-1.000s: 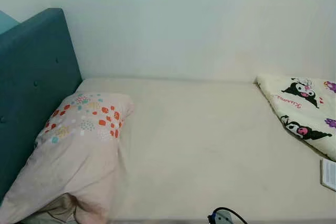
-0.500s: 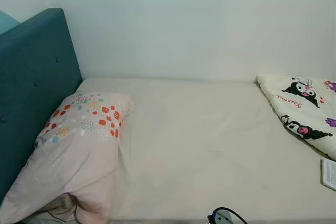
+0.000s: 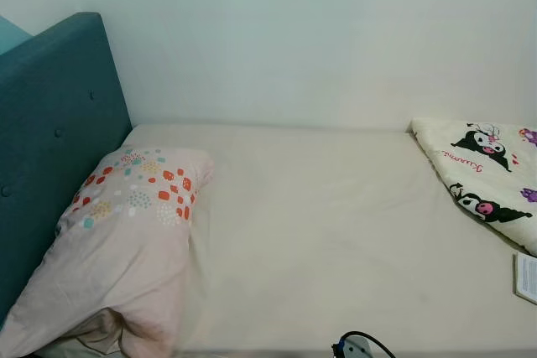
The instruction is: Clean up the room
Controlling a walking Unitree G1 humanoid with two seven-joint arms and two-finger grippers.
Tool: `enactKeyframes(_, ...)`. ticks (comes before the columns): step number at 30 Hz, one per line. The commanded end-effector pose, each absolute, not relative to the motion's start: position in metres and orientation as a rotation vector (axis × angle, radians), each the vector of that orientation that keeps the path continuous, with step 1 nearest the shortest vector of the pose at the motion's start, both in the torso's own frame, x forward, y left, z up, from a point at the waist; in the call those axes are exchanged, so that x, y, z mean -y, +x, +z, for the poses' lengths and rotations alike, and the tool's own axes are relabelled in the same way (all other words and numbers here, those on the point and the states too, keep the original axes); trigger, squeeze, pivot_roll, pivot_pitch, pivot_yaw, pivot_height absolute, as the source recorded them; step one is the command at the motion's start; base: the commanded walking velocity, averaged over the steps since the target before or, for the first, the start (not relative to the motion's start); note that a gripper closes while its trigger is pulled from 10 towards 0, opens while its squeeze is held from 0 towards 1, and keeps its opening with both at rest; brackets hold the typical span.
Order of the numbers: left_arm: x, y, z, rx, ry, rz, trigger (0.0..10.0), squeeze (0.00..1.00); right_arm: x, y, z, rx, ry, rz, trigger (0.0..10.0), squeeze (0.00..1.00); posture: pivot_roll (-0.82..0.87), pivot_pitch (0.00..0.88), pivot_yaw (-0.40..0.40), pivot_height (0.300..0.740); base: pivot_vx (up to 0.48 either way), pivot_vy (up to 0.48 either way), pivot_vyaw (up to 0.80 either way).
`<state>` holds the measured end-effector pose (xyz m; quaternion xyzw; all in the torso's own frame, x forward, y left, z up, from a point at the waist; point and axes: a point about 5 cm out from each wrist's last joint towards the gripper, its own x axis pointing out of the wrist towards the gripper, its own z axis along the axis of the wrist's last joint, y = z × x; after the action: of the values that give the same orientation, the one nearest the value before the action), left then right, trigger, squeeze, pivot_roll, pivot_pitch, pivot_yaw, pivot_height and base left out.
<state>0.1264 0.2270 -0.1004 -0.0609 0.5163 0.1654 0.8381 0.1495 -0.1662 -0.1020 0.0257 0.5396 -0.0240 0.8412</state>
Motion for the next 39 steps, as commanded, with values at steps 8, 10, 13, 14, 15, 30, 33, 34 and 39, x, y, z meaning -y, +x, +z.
enactKeyframes(8,-0.236,0.124,-0.099,-1.101,-0.097,0.326,10.0,0.0,0.172,0.152,-0.101,-1.143,0.049,-0.076,10.0,0.0,0.03,0.0,-0.077,0.74,0.0,0.0,0.0)
enactKeyframes(10,-0.236,0.123,-0.099,-1.103,-0.098,0.326,10.0,0.0,0.172,0.151,-0.101,-1.144,0.051,-0.077,10.0,0.0,0.03,0.0,-0.078,0.74,0.0,0.0,0.0)
enactKeyframes(13,-0.236,0.122,-0.1,-1.104,-0.099,0.325,10.0,0.0,0.172,0.151,-0.101,-1.144,0.051,-0.076,10.0,0.0,0.03,0.0,-0.078,0.74,0.0,0.0,0.0)
enactKeyframes(14,-0.235,0.122,-0.1,-1.105,-0.1,0.325,10.0,0.0,0.172,0.151,-0.101,-1.145,0.051,-0.076,10.0,0.0,0.03,0.0,-0.078,0.74,0.0,0.0,0.0)
enactKeyframes(15,-0.234,0.122,-0.1,-1.106,-0.1,0.325,10.0,0.0,0.172,0.151,-0.101,-1.145,0.052,-0.076,10.0,0.0,0.03,0.0,-0.078,0.74,0.0,0.0,0.0)
enactKeyframes(30,-0.203,0.142,-0.1,-1.092,-0.116,0.288,10.0,0.0,0.172,0.15,-0.101,-1.144,0.054,-0.077,10.0,0.0,0.03,0.0,-0.077,0.74,0.0,0.0,0.0)
enactKeyframes(33,-0.199,0.144,-0.1,-1.089,-0.121,0.286,10.0,0.0,0.172,0.15,-0.101,-1.146,0.052,-0.078,10.0,0.0,0.02,0.0,-0.077,0.74,0.0,0.0,0.0)
enactKeyframes(34,-0.199,0.144,-0.1,-1.089,-0.121,0.286,10.0,0.0,0.172,0.15,-0.101,-1.146,0.052,-0.078,10.0,0.0,0.02,0.0,-0.077,0.74,0.0,0.0,0.0)
enactKeyframes(39,-0.223,0.161,-0.089,-0.986,-0.205,0.363,10.0,0.0,0.192,0.165,-0.093,-1.089,0.005,-0.11,10.0,0.0,-0.01,0.0,-0.076,0.74,0.0,0.0,0.0)
